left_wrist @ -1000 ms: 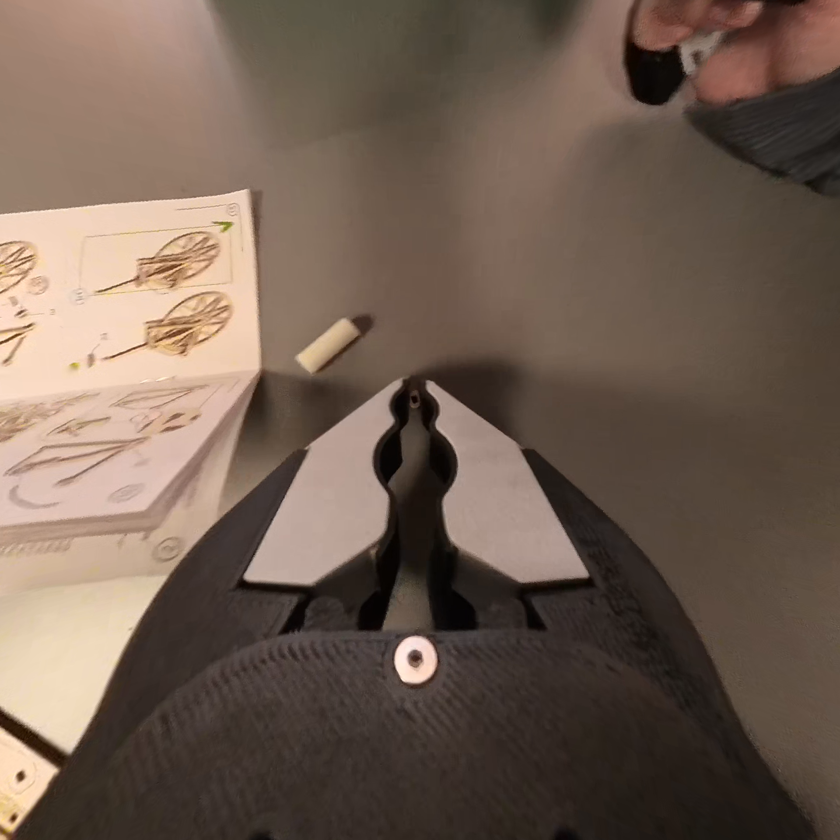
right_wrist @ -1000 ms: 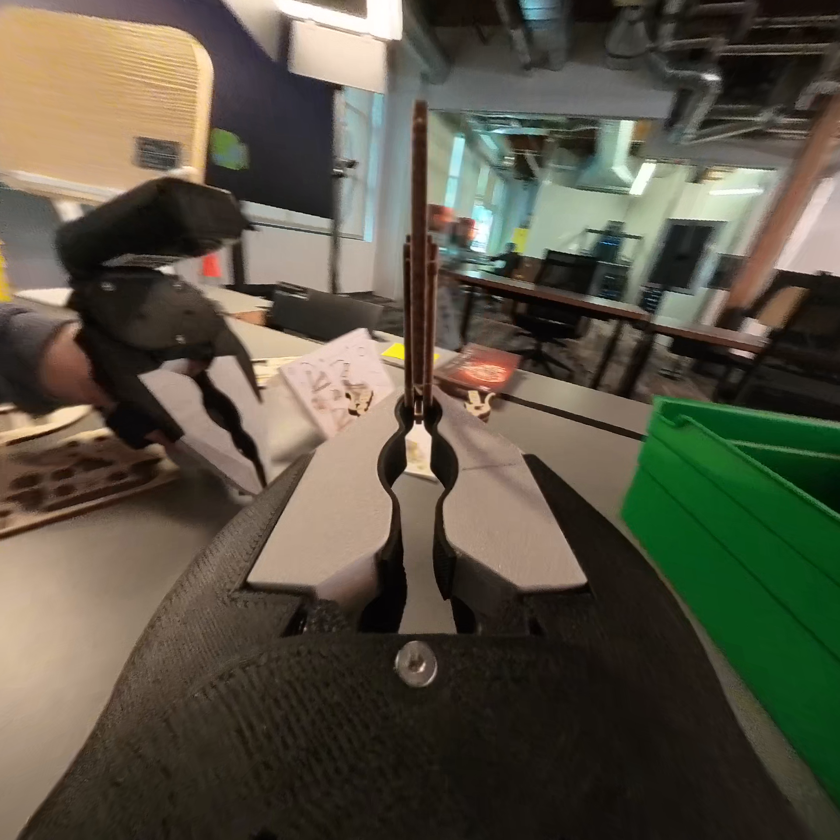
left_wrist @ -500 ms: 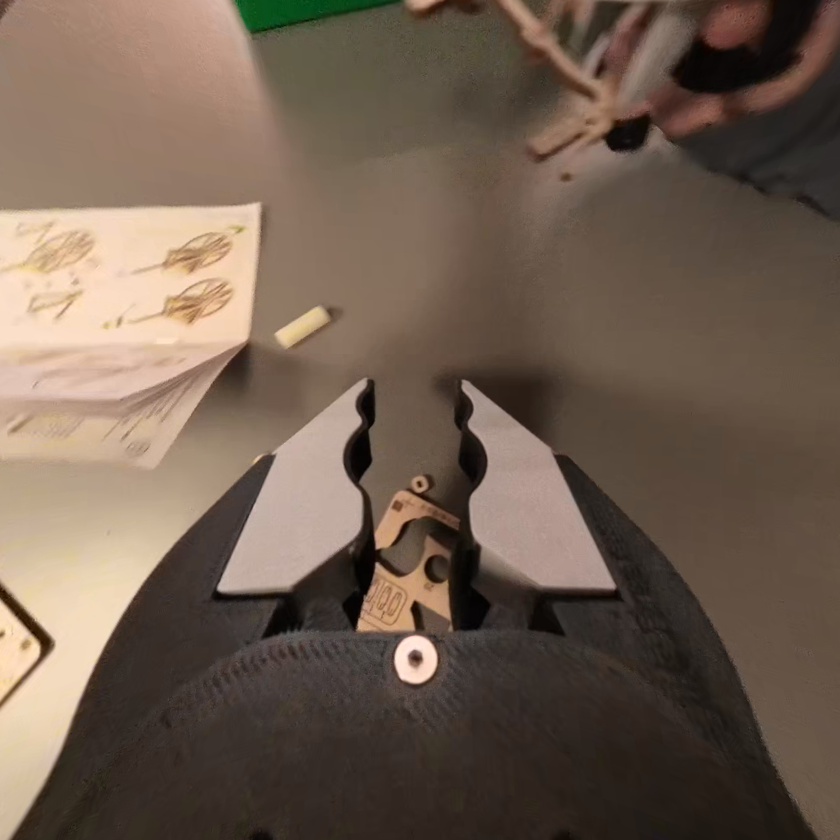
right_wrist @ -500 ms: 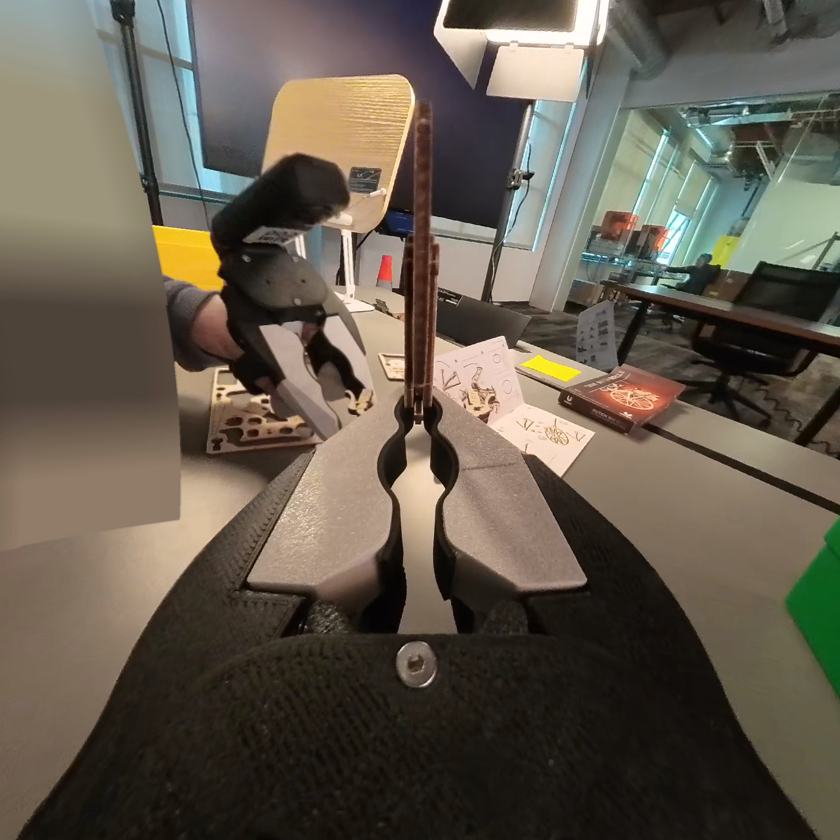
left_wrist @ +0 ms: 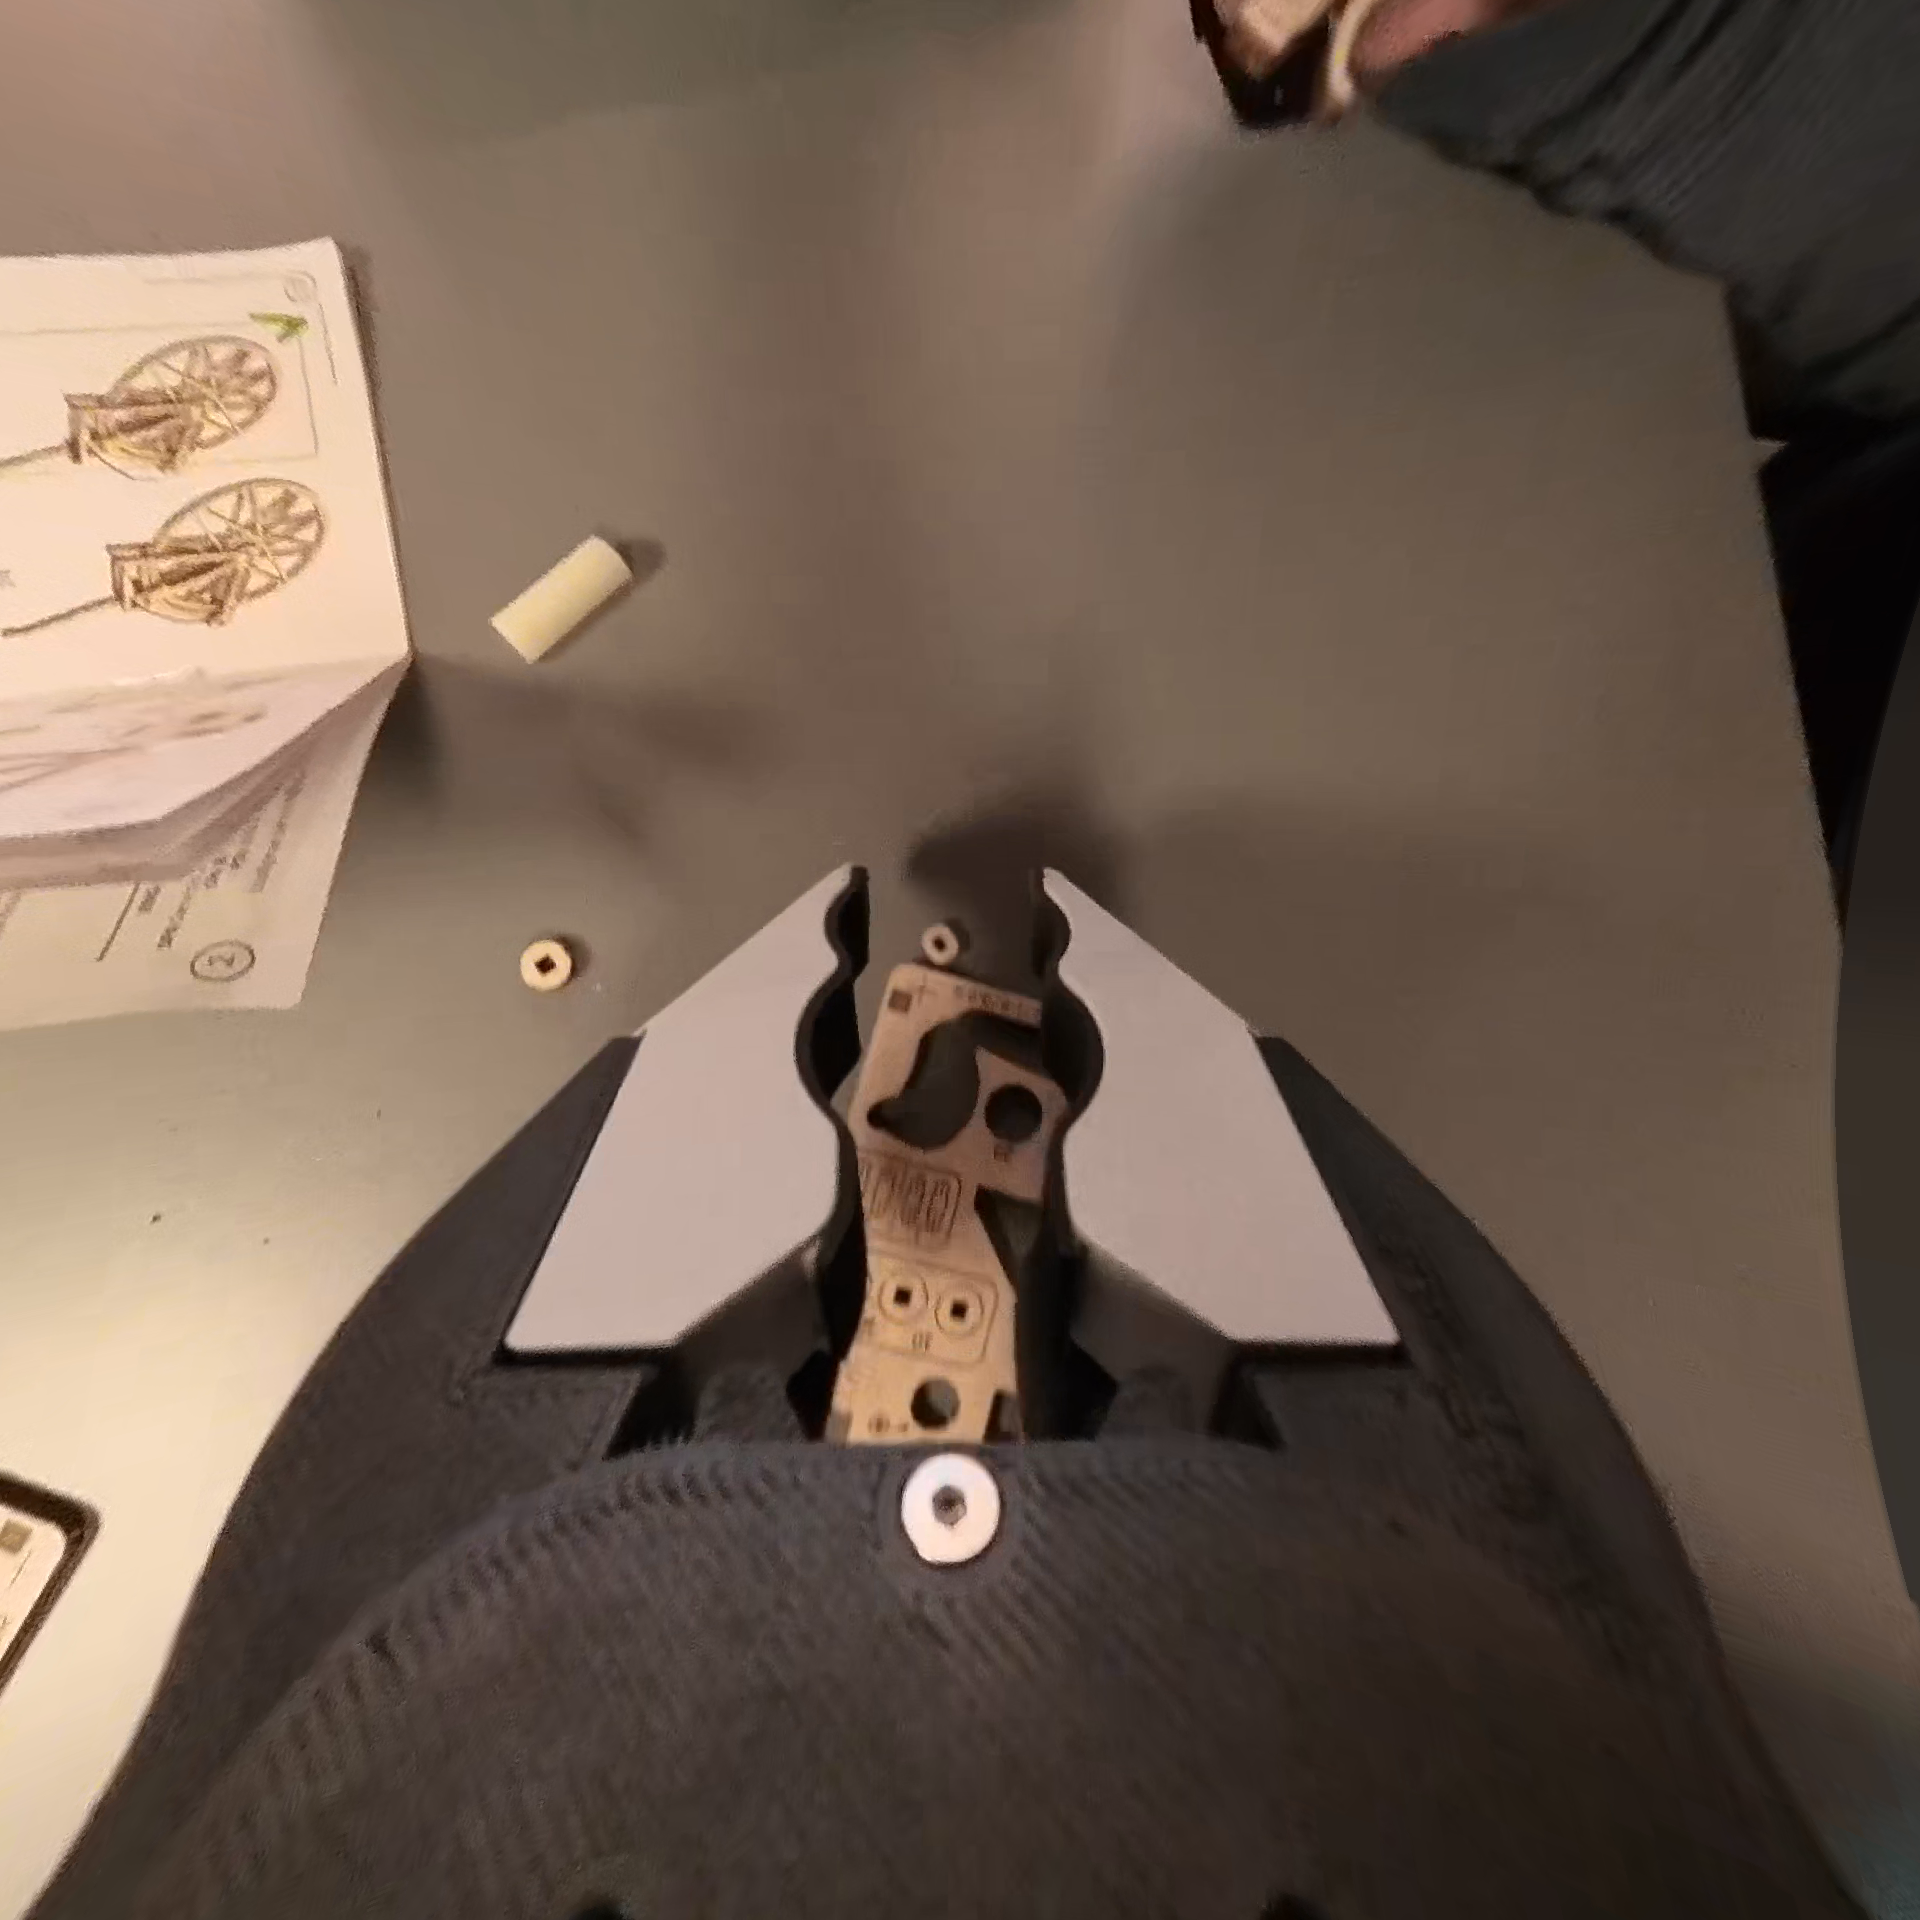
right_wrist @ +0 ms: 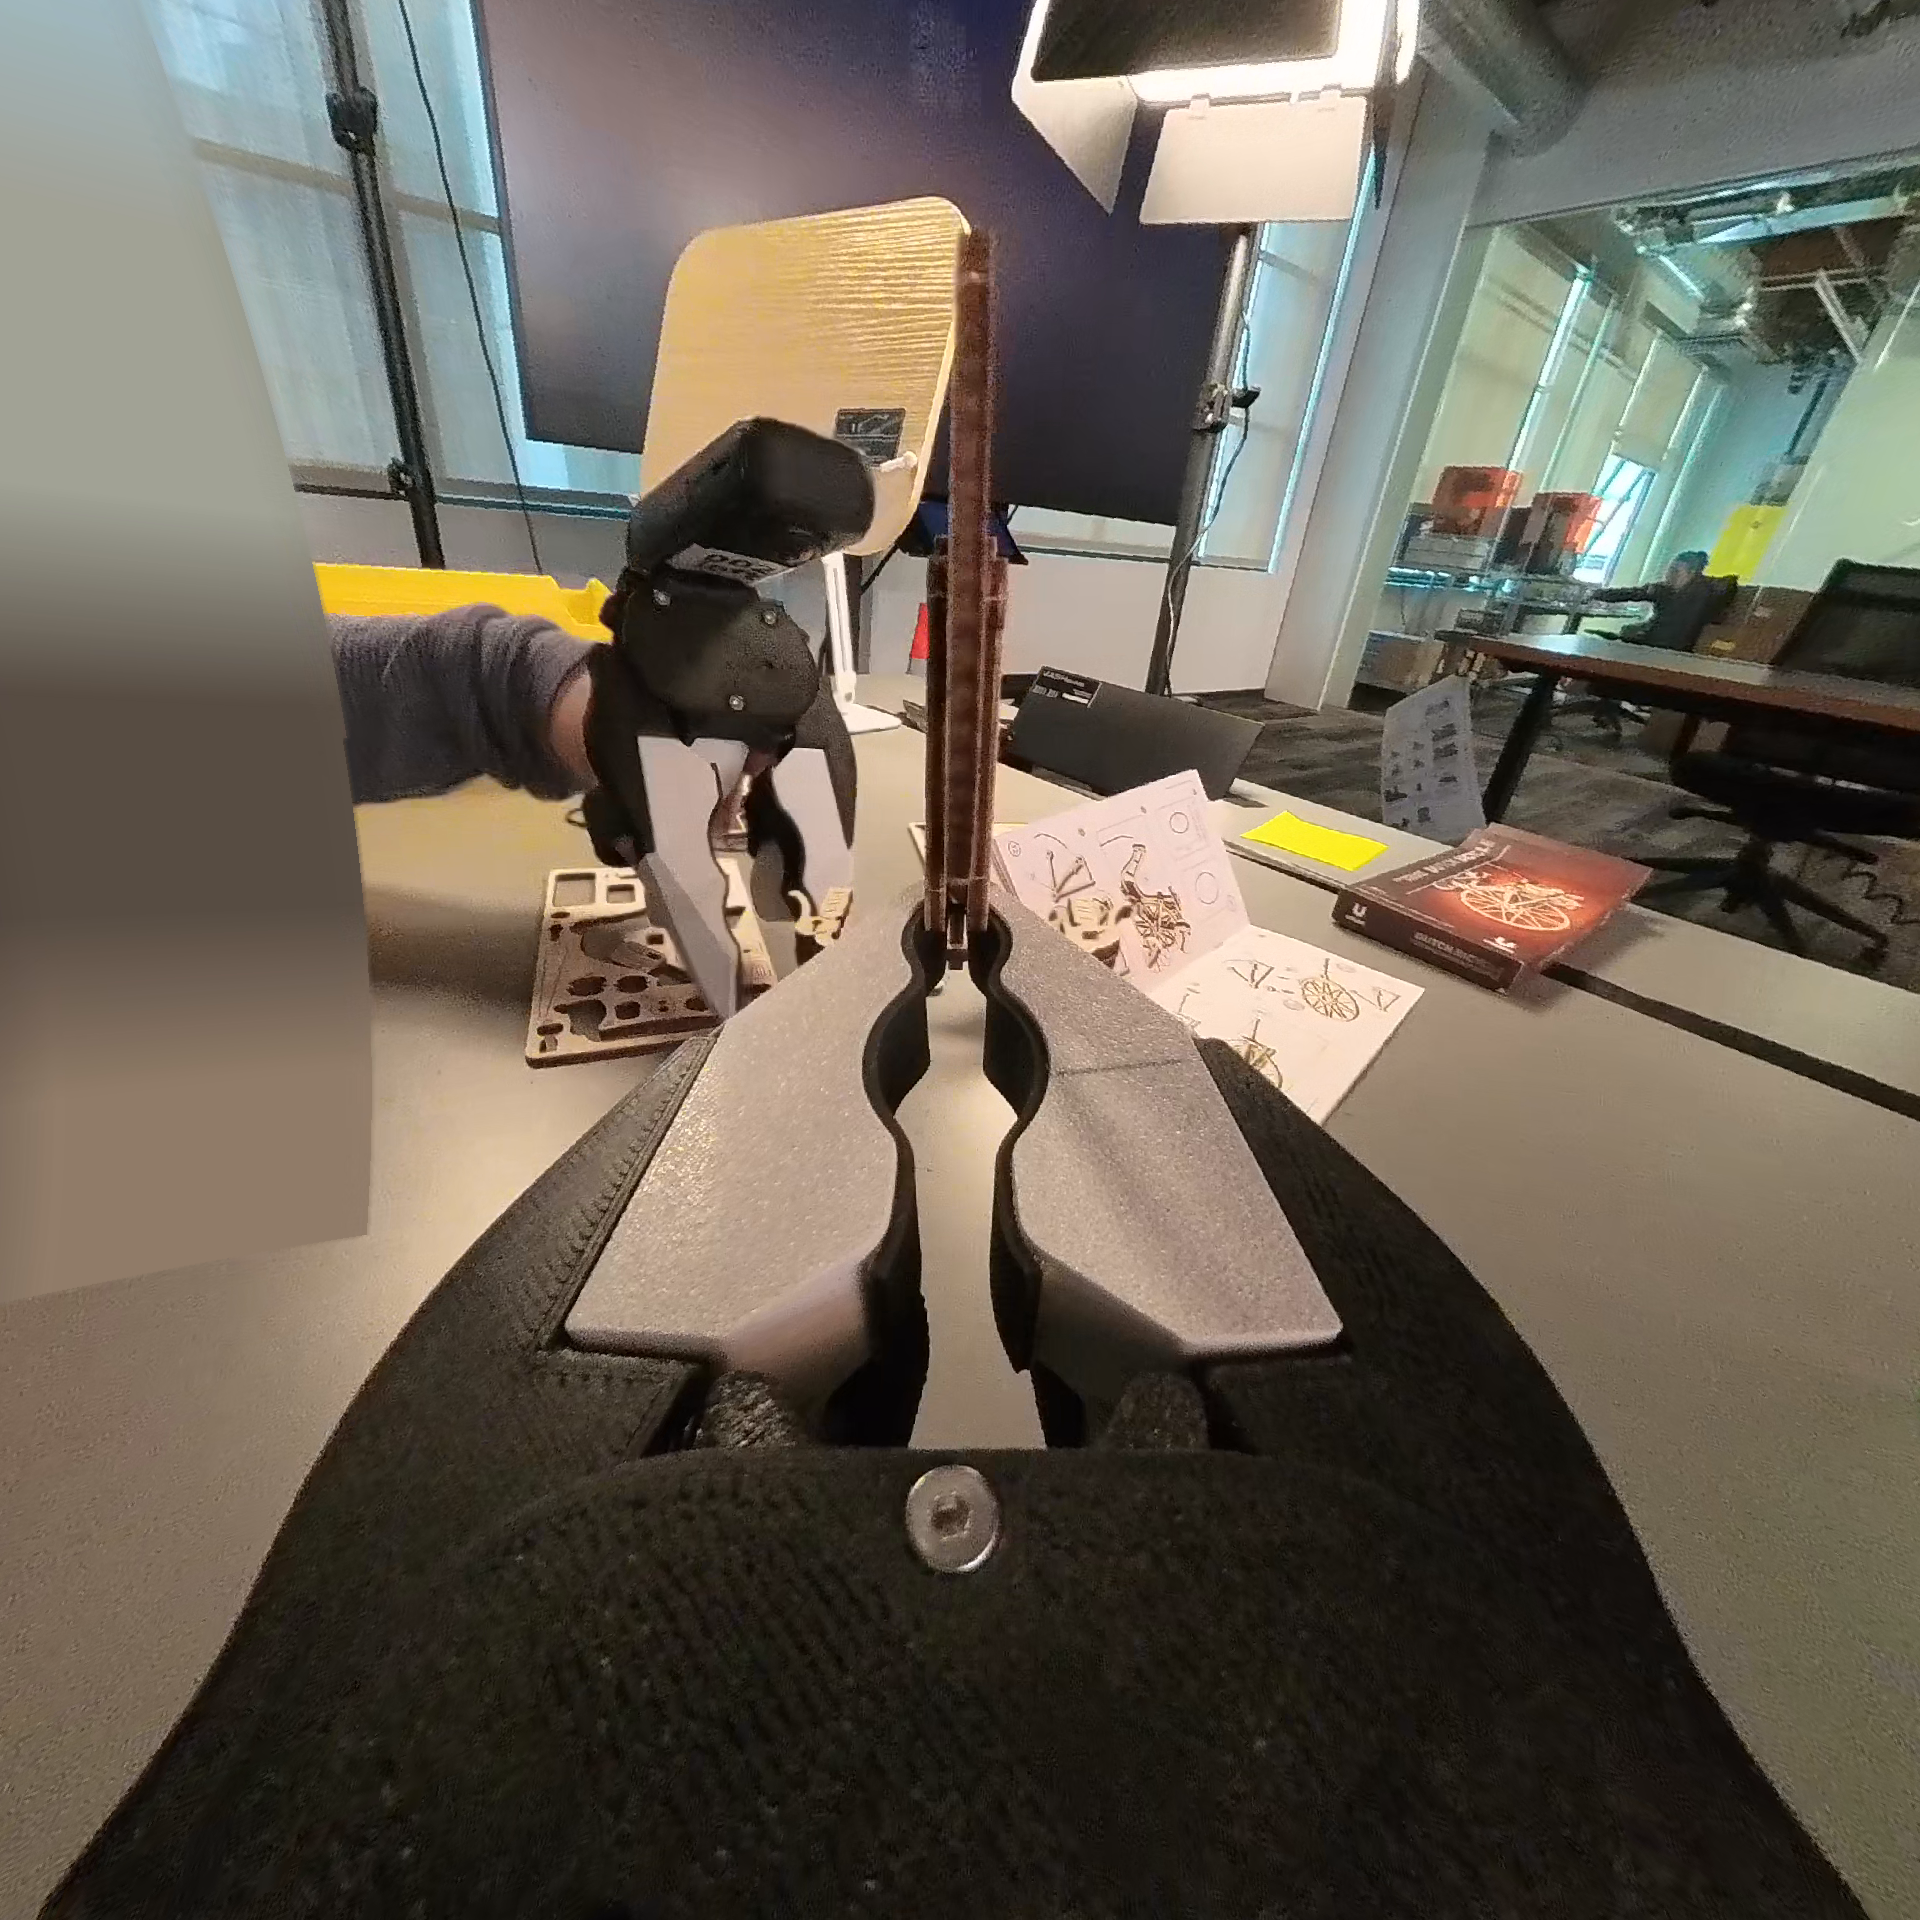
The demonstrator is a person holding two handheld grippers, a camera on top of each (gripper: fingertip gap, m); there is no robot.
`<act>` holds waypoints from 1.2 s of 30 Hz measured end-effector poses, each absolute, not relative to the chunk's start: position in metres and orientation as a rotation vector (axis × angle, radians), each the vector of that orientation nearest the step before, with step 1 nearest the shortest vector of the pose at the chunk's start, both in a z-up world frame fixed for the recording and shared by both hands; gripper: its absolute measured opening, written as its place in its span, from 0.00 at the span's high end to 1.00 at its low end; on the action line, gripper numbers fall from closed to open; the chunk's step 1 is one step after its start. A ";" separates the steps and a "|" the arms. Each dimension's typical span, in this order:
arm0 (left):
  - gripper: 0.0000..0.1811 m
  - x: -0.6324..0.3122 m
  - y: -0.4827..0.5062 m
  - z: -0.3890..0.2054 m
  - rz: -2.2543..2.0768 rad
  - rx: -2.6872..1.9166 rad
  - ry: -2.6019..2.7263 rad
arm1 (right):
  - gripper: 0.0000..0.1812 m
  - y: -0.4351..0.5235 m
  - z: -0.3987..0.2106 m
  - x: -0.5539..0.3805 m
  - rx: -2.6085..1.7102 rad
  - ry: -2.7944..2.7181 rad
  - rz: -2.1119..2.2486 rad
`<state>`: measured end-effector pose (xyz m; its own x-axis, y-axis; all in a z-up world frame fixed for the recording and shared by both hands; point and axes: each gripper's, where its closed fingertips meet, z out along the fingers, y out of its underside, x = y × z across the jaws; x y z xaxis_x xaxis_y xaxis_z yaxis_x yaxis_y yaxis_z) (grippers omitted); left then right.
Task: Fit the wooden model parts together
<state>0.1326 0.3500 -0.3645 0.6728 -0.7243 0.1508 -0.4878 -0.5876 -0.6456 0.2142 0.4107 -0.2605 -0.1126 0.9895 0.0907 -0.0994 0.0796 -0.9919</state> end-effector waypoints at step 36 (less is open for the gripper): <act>0.97 0.188 0.321 -0.378 -0.510 -2.200 1.324 | 1.00 0.379 -0.271 0.216 -0.964 -1.459 1.477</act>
<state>0.1882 0.3210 -0.3784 0.4519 -0.8905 0.0522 -0.6957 -0.3884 -0.6043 0.2161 0.3785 -0.2706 -0.3643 0.9308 0.0291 -0.0407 0.0153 -0.9991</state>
